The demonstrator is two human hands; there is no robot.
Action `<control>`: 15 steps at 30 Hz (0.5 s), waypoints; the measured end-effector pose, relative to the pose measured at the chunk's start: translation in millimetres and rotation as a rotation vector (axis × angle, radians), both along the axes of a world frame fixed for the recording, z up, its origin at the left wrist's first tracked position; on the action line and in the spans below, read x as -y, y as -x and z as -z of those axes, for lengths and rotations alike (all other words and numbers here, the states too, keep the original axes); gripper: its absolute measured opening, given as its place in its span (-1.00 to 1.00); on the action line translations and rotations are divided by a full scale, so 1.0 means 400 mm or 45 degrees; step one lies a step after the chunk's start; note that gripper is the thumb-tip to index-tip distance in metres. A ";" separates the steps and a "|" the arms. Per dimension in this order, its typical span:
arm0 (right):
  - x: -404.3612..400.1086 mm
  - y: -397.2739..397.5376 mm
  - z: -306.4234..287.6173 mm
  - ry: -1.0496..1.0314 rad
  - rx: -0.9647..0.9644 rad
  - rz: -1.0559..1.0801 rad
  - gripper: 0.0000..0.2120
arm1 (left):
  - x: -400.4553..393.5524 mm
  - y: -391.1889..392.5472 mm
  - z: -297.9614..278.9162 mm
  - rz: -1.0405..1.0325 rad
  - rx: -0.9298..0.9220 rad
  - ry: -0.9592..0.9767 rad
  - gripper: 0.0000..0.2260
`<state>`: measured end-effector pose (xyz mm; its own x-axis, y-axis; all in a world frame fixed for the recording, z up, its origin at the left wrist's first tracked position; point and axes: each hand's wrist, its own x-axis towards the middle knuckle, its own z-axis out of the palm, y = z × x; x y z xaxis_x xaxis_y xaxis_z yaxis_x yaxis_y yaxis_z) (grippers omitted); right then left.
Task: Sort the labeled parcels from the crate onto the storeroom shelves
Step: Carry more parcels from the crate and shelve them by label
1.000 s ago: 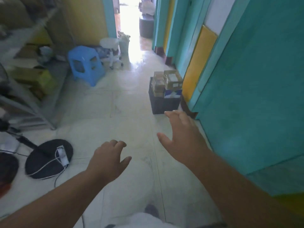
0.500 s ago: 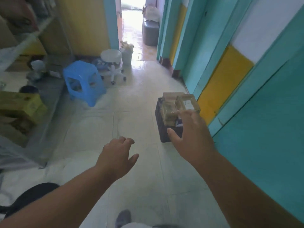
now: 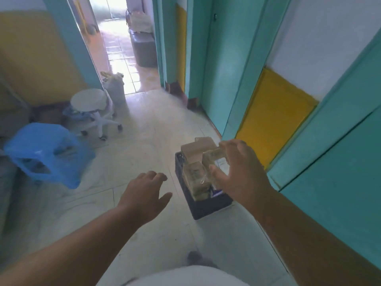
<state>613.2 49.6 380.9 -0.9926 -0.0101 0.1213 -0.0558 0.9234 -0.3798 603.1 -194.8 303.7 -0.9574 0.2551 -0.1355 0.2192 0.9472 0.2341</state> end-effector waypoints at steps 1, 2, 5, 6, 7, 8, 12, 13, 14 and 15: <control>0.003 0.053 -0.005 0.005 0.003 0.008 -0.44 | 0.006 0.059 -0.006 0.010 0.000 -0.002 -0.52; 0.005 0.104 -0.006 0.006 -0.002 0.018 -0.44 | 0.011 0.116 -0.008 0.020 -0.003 -0.006 -0.52; 0.009 0.247 0.019 -0.022 0.005 0.083 -0.45 | 0.017 0.296 0.012 0.097 0.005 -0.008 -0.53; 0.013 0.288 0.033 -0.028 0.026 0.124 -0.45 | 0.014 0.356 0.026 0.149 0.017 0.005 -0.53; 0.016 0.327 0.050 -0.024 0.048 0.173 -0.45 | 0.008 0.419 0.042 0.215 0.033 0.021 -0.54; 0.022 0.362 0.068 -0.008 0.065 0.224 -0.45 | -0.001 0.480 0.061 0.286 0.055 0.032 -0.54; 0.047 0.479 0.142 0.029 0.062 0.469 -0.48 | -0.038 0.731 0.148 0.571 0.111 0.058 -0.61; 0.053 0.506 0.156 0.033 0.075 0.542 -0.48 | -0.050 0.793 0.168 0.636 0.119 0.073 -0.62; 0.059 0.530 0.165 0.039 0.087 0.617 -0.48 | -0.062 0.850 0.188 0.699 0.134 0.092 -0.62; 0.065 0.551 0.175 0.041 0.097 0.689 -0.47 | -0.076 0.901 0.205 0.760 0.160 0.115 -0.62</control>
<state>392.8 23.6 310.8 -0.8609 0.5071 0.0408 0.4529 0.8004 -0.3928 242.8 -164.5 221.6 -0.6285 0.7241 -0.2839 0.6935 0.6870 0.2170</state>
